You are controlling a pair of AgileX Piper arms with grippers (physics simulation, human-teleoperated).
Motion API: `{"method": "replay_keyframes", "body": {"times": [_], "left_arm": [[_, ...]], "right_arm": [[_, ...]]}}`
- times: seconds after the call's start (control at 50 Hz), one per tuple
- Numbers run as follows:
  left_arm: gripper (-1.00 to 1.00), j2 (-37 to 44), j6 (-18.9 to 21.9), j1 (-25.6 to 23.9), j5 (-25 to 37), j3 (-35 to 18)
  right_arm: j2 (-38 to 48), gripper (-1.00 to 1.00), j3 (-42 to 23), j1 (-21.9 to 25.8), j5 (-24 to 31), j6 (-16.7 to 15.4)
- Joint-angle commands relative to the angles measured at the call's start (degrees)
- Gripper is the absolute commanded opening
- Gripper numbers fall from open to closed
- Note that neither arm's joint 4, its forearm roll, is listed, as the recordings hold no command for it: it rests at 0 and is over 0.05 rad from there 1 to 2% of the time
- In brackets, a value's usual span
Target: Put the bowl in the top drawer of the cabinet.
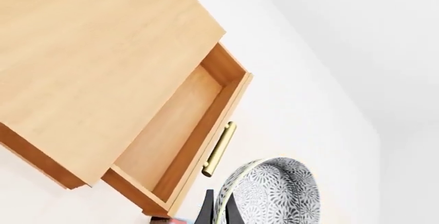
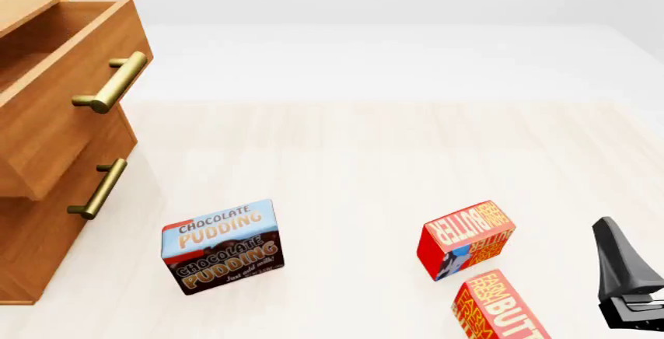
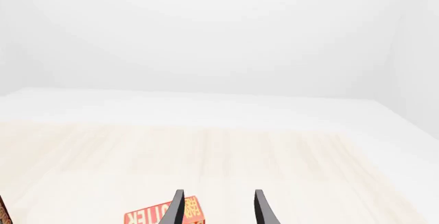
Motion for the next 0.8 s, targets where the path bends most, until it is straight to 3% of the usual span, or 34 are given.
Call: {"method": "replay_keyframes", "body": {"times": [0.02, 0.34, 0.44, 0.8], "left_arm": [[-1.00, 3.05, -0.17, 5.15, -0.63, -2.03], [-1.00, 5.58, -4.01, 9.43, -1.21, -3.31], [-1.00, 5.21, -6.67, 10.48, -2.91, -0.71], [-1.00, 4.58, -8.92, 12.08, -3.89, -0.35]], "right_arm": [[0.00, 1.00, 0.00, 0.12, -0.03, 0.01], [0.00, 1.00, 0.00, 0.14, -0.14, 0.03], [0.00, 1.00, 0.00, 0.13, -0.16, 0.04], [-0.01, 1.00, -0.01, 0.03, -0.90, -0.12]]}}
